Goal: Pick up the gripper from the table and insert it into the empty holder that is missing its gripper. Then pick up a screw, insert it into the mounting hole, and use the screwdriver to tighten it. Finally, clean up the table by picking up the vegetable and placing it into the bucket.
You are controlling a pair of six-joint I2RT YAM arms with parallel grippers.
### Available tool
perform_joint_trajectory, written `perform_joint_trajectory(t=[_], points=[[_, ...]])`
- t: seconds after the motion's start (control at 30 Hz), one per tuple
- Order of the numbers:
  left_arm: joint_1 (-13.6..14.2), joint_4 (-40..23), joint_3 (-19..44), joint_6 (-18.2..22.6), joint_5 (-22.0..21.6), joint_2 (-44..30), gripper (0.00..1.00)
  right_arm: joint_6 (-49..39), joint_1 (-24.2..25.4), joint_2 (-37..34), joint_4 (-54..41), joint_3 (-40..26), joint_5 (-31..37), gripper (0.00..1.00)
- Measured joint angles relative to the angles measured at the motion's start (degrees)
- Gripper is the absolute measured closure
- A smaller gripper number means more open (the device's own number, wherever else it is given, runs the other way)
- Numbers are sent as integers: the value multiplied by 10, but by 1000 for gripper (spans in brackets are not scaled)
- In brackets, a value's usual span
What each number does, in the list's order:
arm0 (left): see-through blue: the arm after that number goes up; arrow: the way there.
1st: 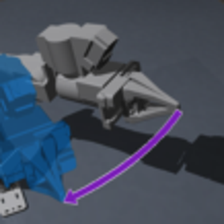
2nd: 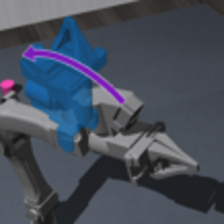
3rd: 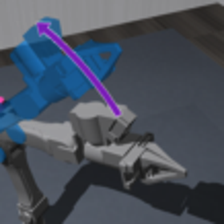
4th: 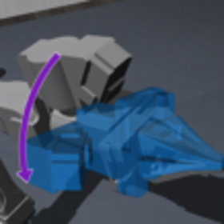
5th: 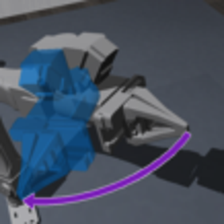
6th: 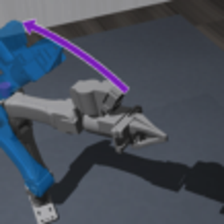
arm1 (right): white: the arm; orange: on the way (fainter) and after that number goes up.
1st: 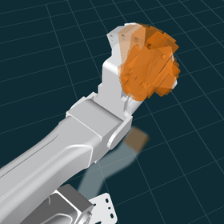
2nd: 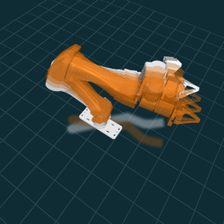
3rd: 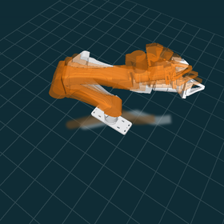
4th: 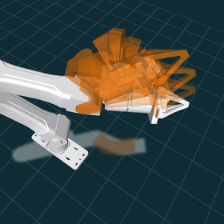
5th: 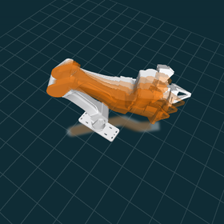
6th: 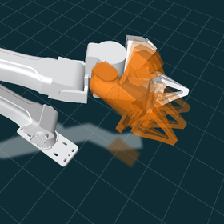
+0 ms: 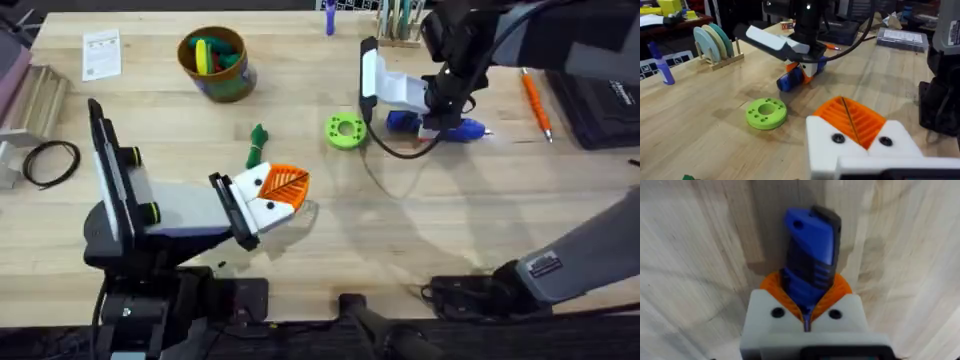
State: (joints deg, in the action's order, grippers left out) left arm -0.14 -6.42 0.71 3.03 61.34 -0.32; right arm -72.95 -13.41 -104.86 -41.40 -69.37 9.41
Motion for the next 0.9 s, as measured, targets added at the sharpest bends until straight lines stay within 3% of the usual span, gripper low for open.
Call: perform_joint_trajectory(t=[0.07,0.27,0.3,0.4,0.6,0.67,0.9], points=[[0,0,0,0,0,0,997,0,0,-1,0,-3,3,919],[0,0,0,0,0,0,997,5,0,2,4,-12,16,63],[0,0,0,0,0,0,997,11,0,4,5,-12,18,27],[0,0,0,0,0,0,996,33,0,12,-2,-12,18,15],[0,0,0,2,0,0,87,72,-21,89,-4,-12,19,12],[0,0,0,1,0,0,19,94,-33,134,-3,-12,19,12],[0,0,0,1,0,0,15,199,-55,259,15,-12,-38,11]])
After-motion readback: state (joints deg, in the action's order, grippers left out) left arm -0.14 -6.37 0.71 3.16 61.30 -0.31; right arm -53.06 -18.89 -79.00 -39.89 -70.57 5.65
